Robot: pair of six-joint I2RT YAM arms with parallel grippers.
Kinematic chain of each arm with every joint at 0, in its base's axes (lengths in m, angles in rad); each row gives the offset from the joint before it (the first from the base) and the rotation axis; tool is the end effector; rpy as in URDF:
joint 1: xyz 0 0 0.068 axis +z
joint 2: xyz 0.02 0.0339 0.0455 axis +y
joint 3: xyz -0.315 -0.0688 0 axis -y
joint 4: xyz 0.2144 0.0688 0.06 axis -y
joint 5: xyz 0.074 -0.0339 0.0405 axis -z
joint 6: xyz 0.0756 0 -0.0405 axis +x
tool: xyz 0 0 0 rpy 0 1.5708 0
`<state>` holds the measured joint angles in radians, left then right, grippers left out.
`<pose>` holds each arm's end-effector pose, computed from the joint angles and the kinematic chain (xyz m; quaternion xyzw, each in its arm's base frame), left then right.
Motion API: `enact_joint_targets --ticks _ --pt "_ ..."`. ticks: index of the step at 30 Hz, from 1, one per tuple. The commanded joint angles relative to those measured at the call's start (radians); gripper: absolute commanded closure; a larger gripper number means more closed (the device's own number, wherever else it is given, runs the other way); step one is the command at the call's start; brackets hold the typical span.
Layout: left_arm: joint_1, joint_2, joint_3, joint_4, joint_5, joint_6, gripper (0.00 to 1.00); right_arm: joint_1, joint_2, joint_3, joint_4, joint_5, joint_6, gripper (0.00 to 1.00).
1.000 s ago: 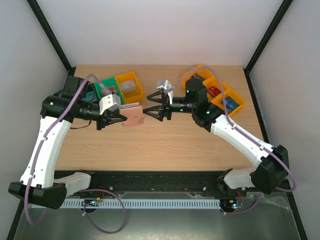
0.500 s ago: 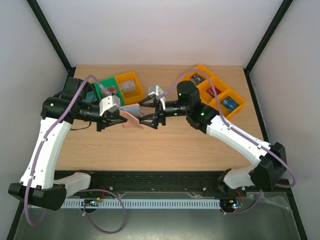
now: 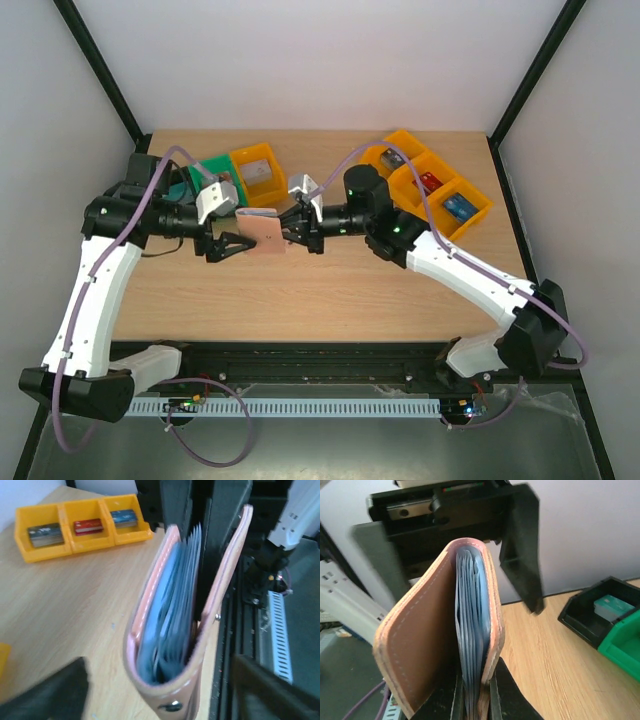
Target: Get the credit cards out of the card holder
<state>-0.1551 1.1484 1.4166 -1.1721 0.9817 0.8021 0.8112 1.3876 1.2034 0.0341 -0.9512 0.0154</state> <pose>0.1419 -0.0858 0.4243 0.5207 0.6687 -0.3305 0.4153 0.1626 0.2606 0.4253 -0.5364 0.5056 0.5507 0.3915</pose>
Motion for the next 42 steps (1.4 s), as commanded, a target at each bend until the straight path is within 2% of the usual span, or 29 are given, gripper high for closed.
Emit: enact_joint_targets --ticks 1,4,6,8,10,14,18,26,29,32,34,39,42 --pt "0.019 -0.027 -0.057 0.253 -0.088 -0.228 0.01 0.003 0.017 0.019 0.041 0.173 0.078 0.98" --pt "0.023 -0.019 -0.117 0.418 -0.3 -0.402 0.01 0.005 0.032 0.038 0.032 0.483 0.194 0.98" --pt "0.023 -0.008 -0.152 0.477 -0.387 -0.455 0.0 0.009 0.048 0.065 -0.003 0.724 0.307 0.99" --pt "0.022 -0.002 -0.185 0.517 -0.403 -0.488 0.0 0.041 0.051 0.079 -0.027 0.944 0.378 0.98" --pt "0.019 0.002 -0.213 0.54 -0.376 -0.506 0.01 0.093 0.042 0.061 0.01 1.12 0.372 0.98" --pt "0.01 0.008 -0.226 0.561 -0.349 -0.535 0.01 0.172 0.055 0.052 0.066 1.294 0.359 0.99" --pt "0.005 0.022 -0.201 0.581 -0.325 -0.574 0.01 0.213 0.112 0.085 0.074 1.298 0.357 0.99" --pt "0.006 0.056 -0.108 0.611 -0.284 -0.653 0.01 0.239 0.18 0.128 0.061 1.195 0.367 0.98" --pt "0.006 0.064 -0.103 0.636 -0.29 -0.681 0.0 0.239 0.204 0.144 0.064 1.113 0.354 0.99" --pt "0.006 0.076 -0.114 0.656 -0.288 -0.713 0.01 0.239 0.229 0.16 0.081 0.966 0.33 0.99" --pt "0.006 0.081 -0.126 0.67 -0.292 -0.726 0.01 0.239 0.243 0.17 0.082 0.946 0.341 0.98" --pt "0.005 0.073 -0.137 0.664 -0.293 -0.704 0.01 0.238 0.251 0.184 0.072 0.941 0.333 0.99" --pt "0.005 0.055 -0.157 0.654 -0.376 -0.66 0.0 0.238 0.226 0.164 0.093 0.939 0.325 0.99"
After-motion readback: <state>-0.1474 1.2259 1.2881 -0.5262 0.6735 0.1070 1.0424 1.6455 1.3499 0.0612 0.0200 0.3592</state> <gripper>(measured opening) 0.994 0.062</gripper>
